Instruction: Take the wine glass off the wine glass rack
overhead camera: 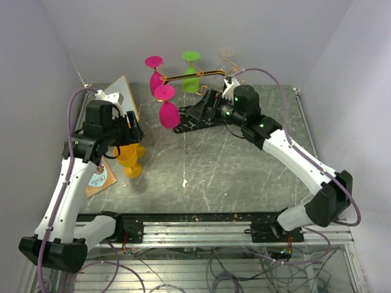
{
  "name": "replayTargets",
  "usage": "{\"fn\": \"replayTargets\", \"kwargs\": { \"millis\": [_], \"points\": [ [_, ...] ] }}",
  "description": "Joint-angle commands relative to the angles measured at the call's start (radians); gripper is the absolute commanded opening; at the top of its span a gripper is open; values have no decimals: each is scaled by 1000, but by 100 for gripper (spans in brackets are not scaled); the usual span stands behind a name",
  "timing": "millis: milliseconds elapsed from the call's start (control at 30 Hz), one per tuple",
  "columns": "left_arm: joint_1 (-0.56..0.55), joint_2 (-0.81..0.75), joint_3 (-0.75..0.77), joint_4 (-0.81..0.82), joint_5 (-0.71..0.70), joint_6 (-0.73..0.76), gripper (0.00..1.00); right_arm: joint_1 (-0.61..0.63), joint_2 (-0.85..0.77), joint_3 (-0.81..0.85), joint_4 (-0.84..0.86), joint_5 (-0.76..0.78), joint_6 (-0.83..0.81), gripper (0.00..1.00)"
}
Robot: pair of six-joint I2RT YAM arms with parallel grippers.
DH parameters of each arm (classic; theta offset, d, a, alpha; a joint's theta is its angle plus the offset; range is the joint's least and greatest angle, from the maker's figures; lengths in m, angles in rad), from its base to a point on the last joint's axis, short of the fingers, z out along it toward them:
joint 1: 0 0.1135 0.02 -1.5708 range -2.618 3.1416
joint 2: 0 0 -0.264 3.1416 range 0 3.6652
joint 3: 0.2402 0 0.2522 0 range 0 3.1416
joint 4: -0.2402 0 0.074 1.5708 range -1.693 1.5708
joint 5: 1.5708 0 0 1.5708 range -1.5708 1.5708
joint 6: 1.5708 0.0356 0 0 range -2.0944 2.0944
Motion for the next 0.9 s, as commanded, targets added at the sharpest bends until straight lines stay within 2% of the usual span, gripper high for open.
{"fn": "replayTargets", "kwargs": {
  "millis": [0, 133, 433, 867],
  "points": [
    [6, -62, -65, 74, 86, -33, 73, 51, 81, 147, -34, 80, -3, 94],
    [6, -123, -141, 112, 129, -73, 76, 99, 186, 297, -90, 175, -20, 92],
    [6, -247, -224, 121, 178, -77, 77, 131, 393, 607, -223, 301, -18, 86],
    [6, -367, -240, 120, 206, -48, 77, 154, 607, 888, -339, 387, -8, 71]
  ]
}}
